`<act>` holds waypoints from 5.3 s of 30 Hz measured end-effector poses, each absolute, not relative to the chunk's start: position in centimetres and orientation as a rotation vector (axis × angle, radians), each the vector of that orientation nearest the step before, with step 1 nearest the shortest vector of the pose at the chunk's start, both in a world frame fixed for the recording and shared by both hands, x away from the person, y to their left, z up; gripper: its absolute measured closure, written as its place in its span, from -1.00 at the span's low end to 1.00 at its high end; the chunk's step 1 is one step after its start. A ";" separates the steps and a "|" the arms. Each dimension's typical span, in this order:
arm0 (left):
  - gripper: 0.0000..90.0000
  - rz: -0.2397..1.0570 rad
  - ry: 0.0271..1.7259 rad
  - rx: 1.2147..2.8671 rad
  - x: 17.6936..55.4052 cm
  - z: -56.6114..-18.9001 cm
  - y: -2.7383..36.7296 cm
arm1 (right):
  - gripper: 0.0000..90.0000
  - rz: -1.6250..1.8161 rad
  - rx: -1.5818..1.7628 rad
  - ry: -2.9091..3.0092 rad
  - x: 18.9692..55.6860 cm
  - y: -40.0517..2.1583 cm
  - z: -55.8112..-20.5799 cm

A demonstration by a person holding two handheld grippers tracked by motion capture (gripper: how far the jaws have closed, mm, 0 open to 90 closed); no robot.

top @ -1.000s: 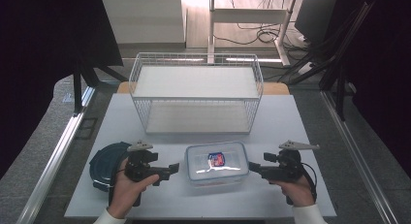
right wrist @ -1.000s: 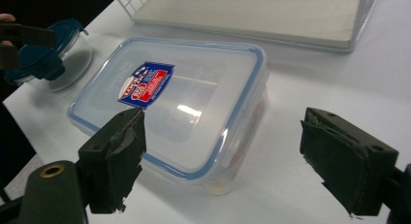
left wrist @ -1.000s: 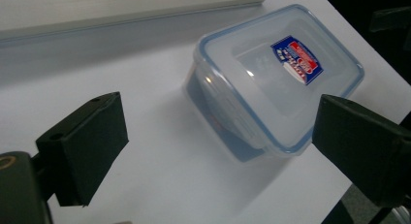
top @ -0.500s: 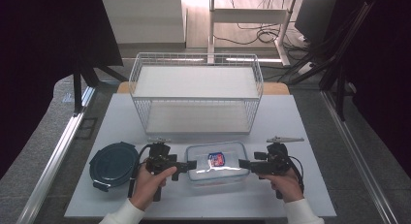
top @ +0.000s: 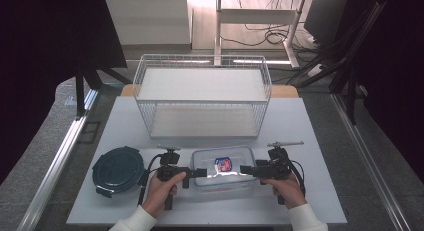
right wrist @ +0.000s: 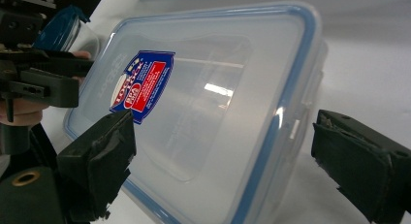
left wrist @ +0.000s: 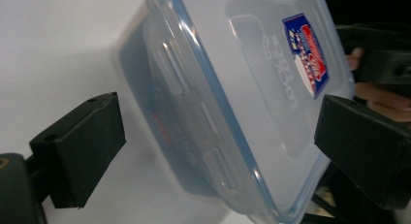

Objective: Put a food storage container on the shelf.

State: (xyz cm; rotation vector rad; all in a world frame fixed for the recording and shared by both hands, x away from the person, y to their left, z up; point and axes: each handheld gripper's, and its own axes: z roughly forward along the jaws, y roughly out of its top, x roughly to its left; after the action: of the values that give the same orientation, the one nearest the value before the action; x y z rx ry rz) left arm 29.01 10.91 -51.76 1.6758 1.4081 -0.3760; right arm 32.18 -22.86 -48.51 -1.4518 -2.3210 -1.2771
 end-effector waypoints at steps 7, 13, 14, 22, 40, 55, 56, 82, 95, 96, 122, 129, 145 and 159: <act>-0.79 -0.462 1.406 1.654 28.7 -52.7 10.6 | -0.77 -1.222 -1.454 -2.266 32.9 -22.5 -49.9; -0.72 -0.494 1.393 1.651 28.7 -53.0 10.8 | -0.72 -1.218 -1.475 -2.210 32.9 -22.7 -50.1; -0.68 -0.493 1.399 1.642 28.7 -52.9 10.8 | -0.69 -1.194 -1.500 -2.174 33.0 -22.9 -50.2; -0.34 -0.433 1.414 1.598 28.4 -52.1 11.6 | -0.38 -1.206 -1.546 -2.128 32.7 -23.8 -49.6; 0.01 -0.377 1.409 1.586 27.0 -50.5 11.8 | -0.01 -1.305 -1.586 -2.059 31.2 -25.2 -48.6; 0.04 -0.352 1.363 1.590 26.9 -49.1 12.0 | 0.02 -1.357 -1.566 -2.107 30.5 -25.2 -47.0; 0.04 -0.343 1.351 1.596 27.0 -48.6 12.0 | 0.02 -1.369 -1.559 -2.112 30.4 -25.2 -46.6; 0.06 -0.164 1.248 1.588 28.6 -39.5 15.6 | 0.02 -1.568 -1.428 -2.179 32.9 -21.9 -38.3; 0.06 -0.116 1.196 1.588 30.3 -35.5 17.2 | 0.03 -1.645 -1.396 -2.205 34.4 -20.3 -34.2; 0.06 -0.113 1.195 1.589 30.4 -35.3 17.3 | 0.03 -1.651 -1.386 -2.212 34.8 -20.2 -33.7; 0.07 -0.109 1.136 1.596 34.0 -31.7 17.5 | 0.03 -1.683 -1.398 -2.238 37.3 -20.1 -29.7; 0.10 -0.108 1.129 1.594 34.7 -30.9 17.9 | 0.03 -1.690 -1.393 -2.223 38.0 -20.0 -29.2; 0.09 -0.111 1.153 1.623 38.5 -29.5 19.2 | 0.03 -1.663 -1.408 -2.185 41.6 -18.6 -28.7; 0.09 -0.141 1.148 1.600 41.2 -28.2 20.6 | 0.03 -1.648 -1.439 -2.206 43.7 -17.2 -26.1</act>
State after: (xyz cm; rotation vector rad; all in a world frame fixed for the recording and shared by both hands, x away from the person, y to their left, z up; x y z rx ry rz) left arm 41.20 20.56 -28.21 1.5995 1.1481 -0.1413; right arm 43.70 -17.21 -26.13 -1.4388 -2.2059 -1.6479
